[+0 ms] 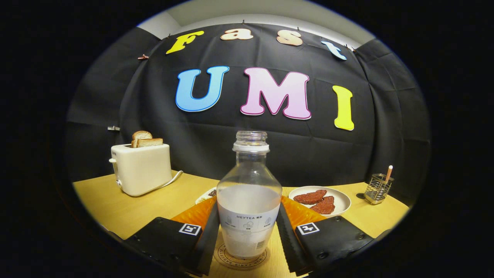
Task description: Take the bottle from table, then pour the juice into the cup, finally place the bottle on the coaster
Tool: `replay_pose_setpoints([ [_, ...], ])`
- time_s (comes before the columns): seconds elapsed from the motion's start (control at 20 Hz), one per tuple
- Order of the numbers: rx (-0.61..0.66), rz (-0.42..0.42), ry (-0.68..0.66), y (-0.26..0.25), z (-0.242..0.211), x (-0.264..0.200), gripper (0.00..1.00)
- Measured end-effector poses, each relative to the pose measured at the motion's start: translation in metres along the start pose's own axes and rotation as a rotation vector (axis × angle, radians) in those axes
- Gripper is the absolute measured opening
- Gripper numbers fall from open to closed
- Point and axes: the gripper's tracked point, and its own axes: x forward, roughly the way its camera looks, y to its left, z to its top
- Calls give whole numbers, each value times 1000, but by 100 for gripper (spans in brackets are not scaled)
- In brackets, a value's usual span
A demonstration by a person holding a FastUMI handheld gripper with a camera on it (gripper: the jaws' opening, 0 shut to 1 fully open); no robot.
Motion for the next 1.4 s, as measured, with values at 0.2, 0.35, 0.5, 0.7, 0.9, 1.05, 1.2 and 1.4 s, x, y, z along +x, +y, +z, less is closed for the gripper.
replay_pose_setpoints([
  [0.2,22,-12,45,-2,-14,1,75],
  [0.35,22,-4,46,0,-17,-1,75],
  [0.5,2,5,35,1,-18,-2,76],
  [0.7,15,13,62,2,-26,-3,80],
  [0.9,23,17,85,3,-31,-6,99],
  [1.05,41,16,86,3,-31,-12,99],
  [1.2,58,6,96,0,-29,-23,99],
  [1.4,44,0,91,-7,-18,-44,99],
])
